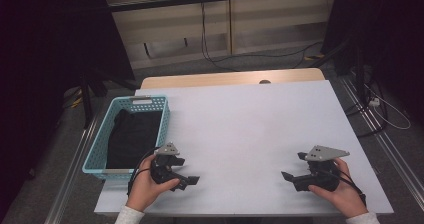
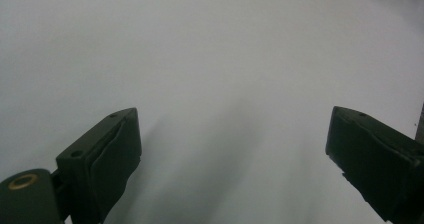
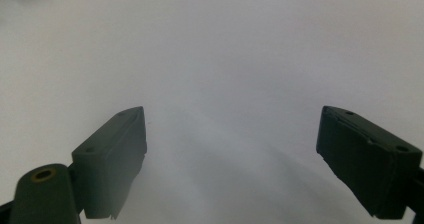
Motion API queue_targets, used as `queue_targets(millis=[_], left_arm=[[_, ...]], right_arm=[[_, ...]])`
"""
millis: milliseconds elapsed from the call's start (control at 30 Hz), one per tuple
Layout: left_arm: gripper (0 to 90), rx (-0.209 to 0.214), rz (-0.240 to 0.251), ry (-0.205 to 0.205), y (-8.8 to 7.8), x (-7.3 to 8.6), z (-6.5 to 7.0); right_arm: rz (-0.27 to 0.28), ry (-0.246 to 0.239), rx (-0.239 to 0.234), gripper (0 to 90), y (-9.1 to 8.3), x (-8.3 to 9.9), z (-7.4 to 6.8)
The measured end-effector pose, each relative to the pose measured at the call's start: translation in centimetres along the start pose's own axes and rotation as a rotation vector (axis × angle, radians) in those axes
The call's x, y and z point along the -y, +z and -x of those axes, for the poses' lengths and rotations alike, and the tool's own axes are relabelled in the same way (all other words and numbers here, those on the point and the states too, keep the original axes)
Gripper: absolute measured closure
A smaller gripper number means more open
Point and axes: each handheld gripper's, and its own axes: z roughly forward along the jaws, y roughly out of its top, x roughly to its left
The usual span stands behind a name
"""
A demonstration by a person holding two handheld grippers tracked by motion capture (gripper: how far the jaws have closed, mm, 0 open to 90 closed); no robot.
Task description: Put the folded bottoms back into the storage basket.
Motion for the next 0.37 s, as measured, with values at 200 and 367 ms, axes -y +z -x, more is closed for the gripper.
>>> queue_targets(millis=[200, 367], left_arm=[[7.5, 0.000, 0.005, 0.001, -0.04, -0.03, 0.01], [7.4, 0.002, 0.005, 0.001, -0.06, -0.07, -0.03]], right_arm=[[0.000, -0.002, -0.002, 12.3, 0.00, 0.01, 0.01], [-0.001, -0.003, -0.001, 12.3, 0.05, 0.01, 0.01]])
